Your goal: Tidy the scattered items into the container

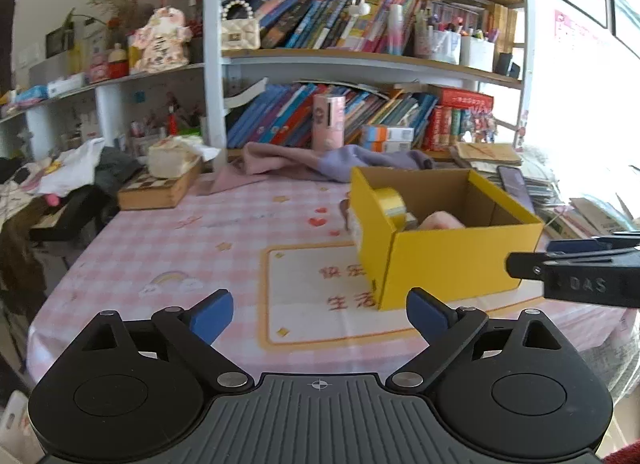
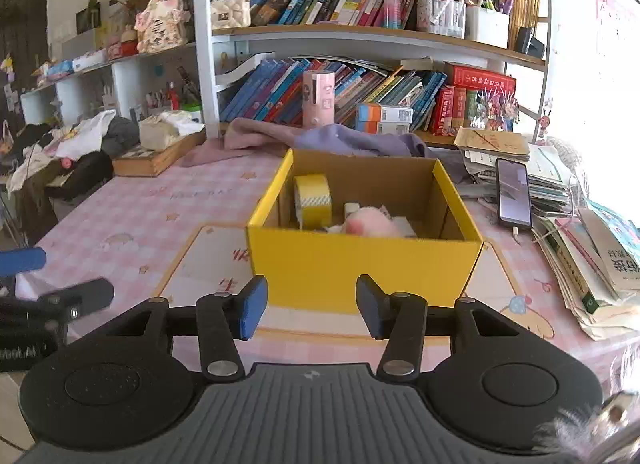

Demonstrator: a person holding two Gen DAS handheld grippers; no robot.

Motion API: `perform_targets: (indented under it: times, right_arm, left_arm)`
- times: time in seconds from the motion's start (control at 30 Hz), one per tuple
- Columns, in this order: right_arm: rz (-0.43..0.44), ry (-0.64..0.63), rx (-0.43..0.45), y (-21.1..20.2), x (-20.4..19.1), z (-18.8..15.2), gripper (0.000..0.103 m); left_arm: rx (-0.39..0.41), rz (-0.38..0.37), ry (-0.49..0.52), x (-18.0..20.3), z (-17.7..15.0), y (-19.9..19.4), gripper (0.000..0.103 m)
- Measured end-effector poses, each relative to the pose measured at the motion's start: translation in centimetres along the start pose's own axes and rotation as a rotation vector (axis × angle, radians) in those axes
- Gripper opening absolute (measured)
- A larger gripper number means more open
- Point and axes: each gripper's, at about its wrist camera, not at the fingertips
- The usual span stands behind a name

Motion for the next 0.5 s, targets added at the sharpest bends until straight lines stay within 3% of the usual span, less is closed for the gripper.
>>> perform_targets:
  times: [0.23, 0.5]
  right_arm:
    - [0.001, 0.017, -0.022, -1.3, -1.5, -2.0, 0.050]
    - [0.004, 0.028, -0.056, -1.7, -2.1, -3.3, 0.060]
  left_arm:
    - [-0.044, 0.038, 0.017, -0.9, -1.5, -0.8, 0.097]
    - [-0.079, 0.027, 0.017, -0.9, -2.5, -1.2, 0.103]
Point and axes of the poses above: each gripper's, at about its wrist camera, not at the fingertips, and y roughly the way its jaws point, x to its right, z to its top, and after that the axes turned 1 degree about x, right-handed
